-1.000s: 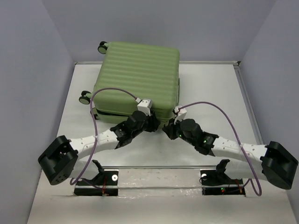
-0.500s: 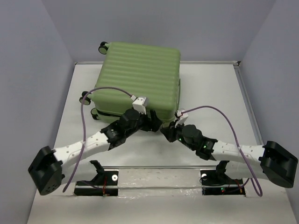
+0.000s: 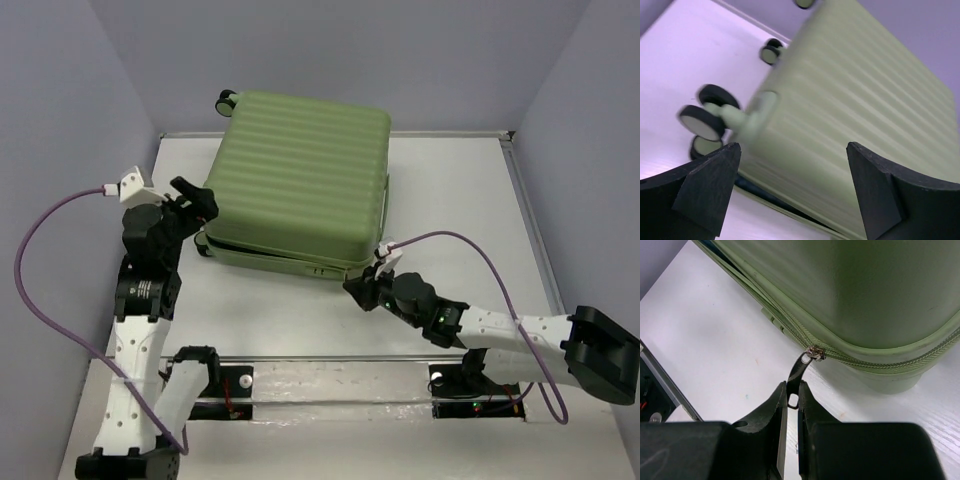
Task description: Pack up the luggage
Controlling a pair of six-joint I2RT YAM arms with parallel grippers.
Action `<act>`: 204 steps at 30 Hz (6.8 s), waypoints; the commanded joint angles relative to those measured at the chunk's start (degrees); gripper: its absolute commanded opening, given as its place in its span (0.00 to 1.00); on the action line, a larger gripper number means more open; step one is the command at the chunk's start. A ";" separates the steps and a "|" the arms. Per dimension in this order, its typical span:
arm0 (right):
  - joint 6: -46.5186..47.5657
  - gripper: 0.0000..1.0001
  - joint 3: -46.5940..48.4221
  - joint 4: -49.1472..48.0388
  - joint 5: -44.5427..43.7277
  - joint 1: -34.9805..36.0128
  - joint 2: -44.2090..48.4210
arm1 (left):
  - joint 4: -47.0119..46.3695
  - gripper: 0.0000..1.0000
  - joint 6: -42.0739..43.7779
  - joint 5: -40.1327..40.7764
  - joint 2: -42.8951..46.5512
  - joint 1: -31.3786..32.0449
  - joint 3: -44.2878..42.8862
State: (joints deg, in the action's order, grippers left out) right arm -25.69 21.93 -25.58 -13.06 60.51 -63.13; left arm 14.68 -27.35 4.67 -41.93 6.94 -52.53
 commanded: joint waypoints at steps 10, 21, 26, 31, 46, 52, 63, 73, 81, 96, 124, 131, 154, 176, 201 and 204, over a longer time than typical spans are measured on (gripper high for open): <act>1.52 0.07 -0.66 -3.16 3.74 1.54 3.46 | -17.46 0.99 -8.94 -21.45 -18.17 -21.62 3.32; 0.21 0.07 -2.16 -3.33 3.30 1.54 3.98 | -31.35 0.96 -15.53 -27.15 -27.06 -21.62 3.84; 0.47 0.07 -1.46 -3.16 2.86 1.54 3.90 | -36.38 0.71 -19.05 -28.40 -28.12 -21.53 6.91; 1.26 0.07 0.82 -2.89 3.56 1.54 2.58 | -40.96 0.13 -20.46 -27.96 -25.14 -21.62 10.43; 7.23 0.07 29.37 -8.17 10.68 10.50 -28.60 | -35.87 0.06 -17.04 -28.74 -8.01 -10.19 22.65; 5.57 0.07 38.62 -12.29 21.23 13.76 -40.31 | -22.95 0.06 -9.93 -28.14 -2.38 -10.19 18.00; 7.59 0.74 24.13 7.36 3.86 14.28 -16.71 | -21.97 0.06 -7.63 -28.13 0.27 -10.11 22.38; 2.67 0.07 16.65 33.75 -14.00 -9.75 20.31 | -19.61 0.06 -5.52 -22.52 5.71 -3.88 23.00; 1.96 0.07 18.32 34.39 -8.80 -34.30 12.01 | -15.21 0.06 -5.25 -13.02 10.64 8.61 23.88; 4.24 0.07 33.94 23.12 22.62 -38.98 -18.58 | -21.35 0.06 -5.96 -7.49 13.89 36.17 32.22; 6.80 0.07 9.74 1.70 40.47 -38.98 2.75 | -30.86 0.06 -2.79 12.64 -4.48 62.14 16.94; 10.40 0.48 4.08 -12.37 50.67 -38.98 -7.32 | -27.34 0.06 -2.44 15.55 -6.49 60.56 12.11; 12.60 0.40 8.57 -14.40 55.69 -38.98 -17.73 | -7.21 0.99 -13.95 21.80 0.18 57.93 16.50; 12.07 0.45 6.98 -13.97 48.84 -38.98 -16.23 | -33.31 0.99 -13.25 -4.40 -6.93 48.08 24.40; 20.07 0.54 18.49 -22.76 60.16 -38.98 -34.16 | -39.37 0.99 -14.83 -9.41 -14.76 48.17 18.34; 20.59 0.50 19.29 -22.76 62.18 -38.98 -34.51 | -39.37 0.99 -15.01 -9.32 -15.90 48.17 17.47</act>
State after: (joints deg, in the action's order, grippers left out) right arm -7.46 38.39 -43.86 45.10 21.39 -97.41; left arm -18.39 -43.70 -5.61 -56.49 55.90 -30.39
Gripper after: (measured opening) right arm 0.538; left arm 0.986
